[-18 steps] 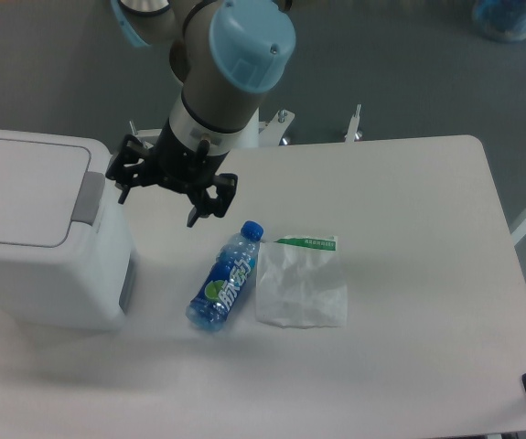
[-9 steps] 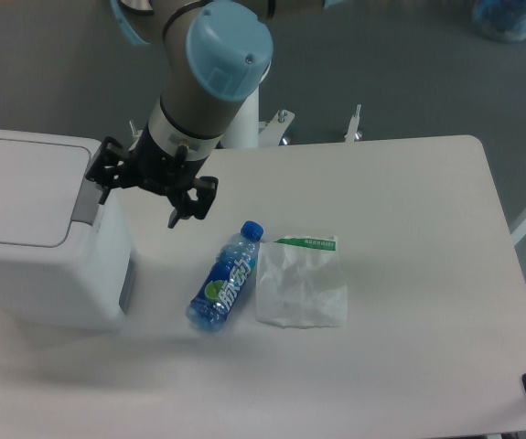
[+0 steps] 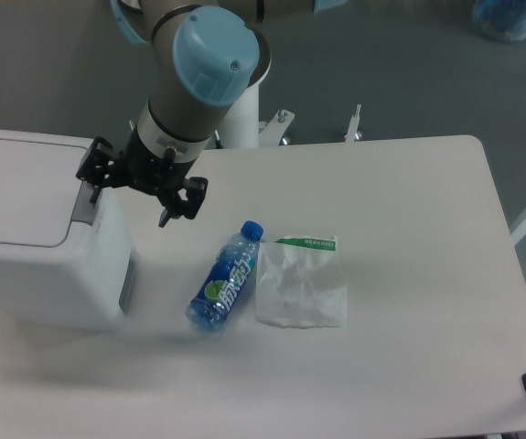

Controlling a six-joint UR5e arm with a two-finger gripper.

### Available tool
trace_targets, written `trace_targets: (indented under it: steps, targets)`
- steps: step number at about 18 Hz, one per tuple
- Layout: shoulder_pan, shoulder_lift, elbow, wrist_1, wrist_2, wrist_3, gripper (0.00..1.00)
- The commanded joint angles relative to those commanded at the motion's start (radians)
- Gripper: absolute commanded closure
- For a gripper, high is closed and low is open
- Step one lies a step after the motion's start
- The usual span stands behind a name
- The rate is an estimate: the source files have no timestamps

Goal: Open the trash can
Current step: 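Press the gripper on the lid edge to swing the lid open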

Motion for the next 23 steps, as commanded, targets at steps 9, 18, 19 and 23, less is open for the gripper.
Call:
trace_targets:
  steps: [9, 18, 19, 23]
  targets:
    - [-0.002, -0.002, -0.003, 0.0, 0.0, 0.0, 0.0]
    - [-0.002, 0.0, -0.002, -0.002, -0.002, 0.0, 0.0]
    - [-0.002, 0.002, -0.002, -0.002, 0.0, 0.0, 0.0]
    - [0.003, 0.003, 0.024, 0.002, 0.002, 0.009, 0.0]
